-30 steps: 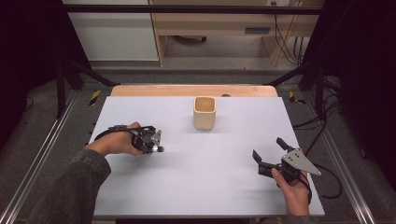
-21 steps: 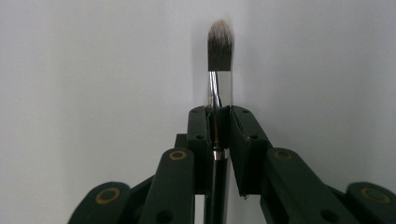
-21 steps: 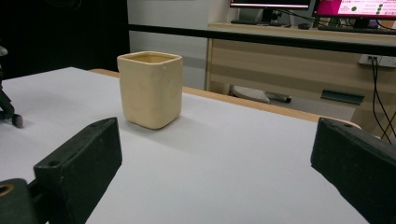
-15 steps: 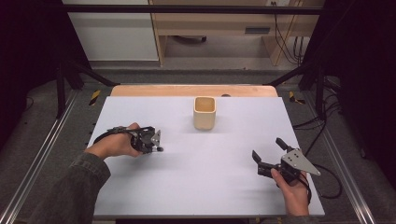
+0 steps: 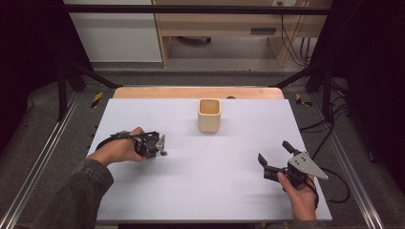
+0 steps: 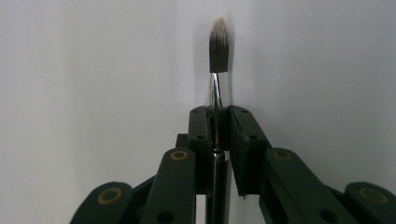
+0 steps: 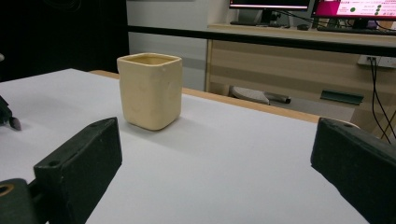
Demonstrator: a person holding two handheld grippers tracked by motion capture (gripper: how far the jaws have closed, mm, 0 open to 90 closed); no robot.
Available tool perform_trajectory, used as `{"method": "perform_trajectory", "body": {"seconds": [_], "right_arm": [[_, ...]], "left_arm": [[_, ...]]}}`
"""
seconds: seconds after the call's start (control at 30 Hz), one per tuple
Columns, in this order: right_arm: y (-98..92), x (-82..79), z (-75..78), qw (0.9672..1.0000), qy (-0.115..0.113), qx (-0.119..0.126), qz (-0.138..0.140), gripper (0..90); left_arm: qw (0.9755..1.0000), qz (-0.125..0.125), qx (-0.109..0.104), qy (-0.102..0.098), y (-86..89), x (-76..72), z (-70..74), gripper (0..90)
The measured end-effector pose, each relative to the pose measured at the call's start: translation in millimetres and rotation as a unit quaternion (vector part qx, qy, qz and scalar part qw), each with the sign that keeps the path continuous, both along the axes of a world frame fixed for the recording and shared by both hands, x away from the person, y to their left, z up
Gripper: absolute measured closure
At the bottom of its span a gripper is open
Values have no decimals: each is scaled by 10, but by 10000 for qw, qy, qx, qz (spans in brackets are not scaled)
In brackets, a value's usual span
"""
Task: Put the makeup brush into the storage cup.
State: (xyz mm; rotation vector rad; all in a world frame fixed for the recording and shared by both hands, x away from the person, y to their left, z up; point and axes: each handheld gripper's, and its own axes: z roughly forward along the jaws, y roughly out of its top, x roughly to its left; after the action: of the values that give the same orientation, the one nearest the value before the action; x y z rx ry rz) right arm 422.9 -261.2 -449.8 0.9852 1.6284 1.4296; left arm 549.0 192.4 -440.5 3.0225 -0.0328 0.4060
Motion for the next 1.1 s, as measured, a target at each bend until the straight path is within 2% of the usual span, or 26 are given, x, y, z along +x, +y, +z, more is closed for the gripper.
{"method": "perform_trajectory", "body": {"seconds": [0.1, 0.17, 0.3, 0.67, 1.1], "right_arm": [[-3, 1, 1, 10000, 3, -3, -8, 24], [-2, 1, 1, 10000, -2, 0, -5, 24], [4, 2, -1, 10000, 1, -3, -4, 24], [8, 0, 0, 10000, 5, -11, -10, 24], [7, -1, 1, 10000, 2, -14, -14, 24]], "left_arm": [[10000, 13, 36, -34, 15, -19, 12, 793], [10000, 77, -24, -13, 31, -41, 24, 793], [9998, 65, -137, -125, 58, -63, 67, 794], [9985, 158, -482, -217, 89, -104, 121, 794], [9980, 160, -569, -243, 82, -126, 141, 794]]}}
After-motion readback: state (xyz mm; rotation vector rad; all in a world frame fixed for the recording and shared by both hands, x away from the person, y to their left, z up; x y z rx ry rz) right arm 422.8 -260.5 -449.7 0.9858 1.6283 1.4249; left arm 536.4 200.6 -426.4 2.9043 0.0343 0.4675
